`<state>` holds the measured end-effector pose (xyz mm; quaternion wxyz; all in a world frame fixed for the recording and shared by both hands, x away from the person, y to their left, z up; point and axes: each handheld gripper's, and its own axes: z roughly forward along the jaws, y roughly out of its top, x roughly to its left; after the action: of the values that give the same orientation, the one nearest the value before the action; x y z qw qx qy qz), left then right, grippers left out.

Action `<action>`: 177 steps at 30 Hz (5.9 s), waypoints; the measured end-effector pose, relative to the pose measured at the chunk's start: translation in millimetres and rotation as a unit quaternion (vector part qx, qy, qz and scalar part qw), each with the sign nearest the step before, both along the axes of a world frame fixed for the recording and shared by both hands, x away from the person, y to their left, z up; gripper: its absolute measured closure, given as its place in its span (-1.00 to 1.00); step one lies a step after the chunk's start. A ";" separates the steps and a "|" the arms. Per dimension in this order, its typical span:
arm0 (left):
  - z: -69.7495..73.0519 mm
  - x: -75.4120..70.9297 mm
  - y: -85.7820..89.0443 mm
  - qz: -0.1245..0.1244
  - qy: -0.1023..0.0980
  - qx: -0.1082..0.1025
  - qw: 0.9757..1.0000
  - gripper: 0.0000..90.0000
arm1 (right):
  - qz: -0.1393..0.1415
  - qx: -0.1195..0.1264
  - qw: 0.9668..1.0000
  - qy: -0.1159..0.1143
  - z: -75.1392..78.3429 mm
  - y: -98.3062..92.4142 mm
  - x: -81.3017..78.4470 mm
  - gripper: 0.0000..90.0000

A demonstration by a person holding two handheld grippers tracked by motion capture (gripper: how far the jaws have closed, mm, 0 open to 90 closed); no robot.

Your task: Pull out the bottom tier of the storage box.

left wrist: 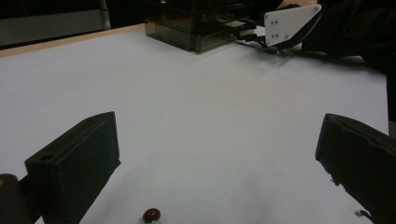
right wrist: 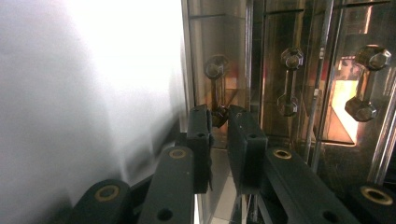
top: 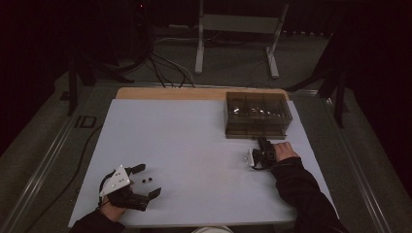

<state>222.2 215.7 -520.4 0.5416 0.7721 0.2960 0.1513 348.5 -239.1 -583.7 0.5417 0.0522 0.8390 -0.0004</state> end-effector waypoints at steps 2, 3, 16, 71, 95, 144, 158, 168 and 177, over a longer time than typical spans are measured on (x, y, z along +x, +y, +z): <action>-0.3 0.1 0.1 0.001 0.001 0.000 1.000 -0.98 | 0.002 0.003 1.000 0.002 0.4 -0.4 0.5 0.76; -0.2 0.1 0.1 0.000 0.001 -0.001 1.000 -0.98 | 0.003 0.001 1.000 0.003 1.0 -0.3 1.0 0.76; 0.3 -0.1 0.1 0.000 0.000 -0.001 1.000 -0.98 | 0.007 0.034 0.999 0.040 10.4 -3.4 0.5 0.65; 0.9 0.5 1.4 0.001 0.000 -0.007 1.000 -0.98 | 0.014 0.155 0.930 0.334 91.5 -66.4 18.3 -0.87; 0.7 0.9 1.7 0.000 0.003 -0.009 1.000 -0.98 | -0.003 0.108 0.915 0.390 95.6 -69.5 56.8 -0.36; -0.9 0.3 2.1 0.004 0.007 -0.009 1.000 -0.98 | 0.088 0.061 0.894 0.435 79.2 -56.9 102.6 0.90; -1.2 0.5 2.1 0.003 0.008 -0.008 1.000 -0.98 | 0.097 0.080 0.888 0.443 80.2 -61.5 93.3 0.92; -0.7 0.4 1.7 0.002 0.006 -0.008 1.000 -0.98 | 0.100 0.082 0.884 0.450 81.8 -61.7 83.8 0.92; -0.4 0.1 2.2 0.003 0.006 -0.008 1.000 -0.98 | 0.099 0.094 0.877 0.461 83.3 -63.6 75.3 0.93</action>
<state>222.3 217.9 -520.8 0.5457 0.7678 0.3028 0.1453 423.8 -302.7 -500.4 0.0833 0.0134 0.9905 0.1086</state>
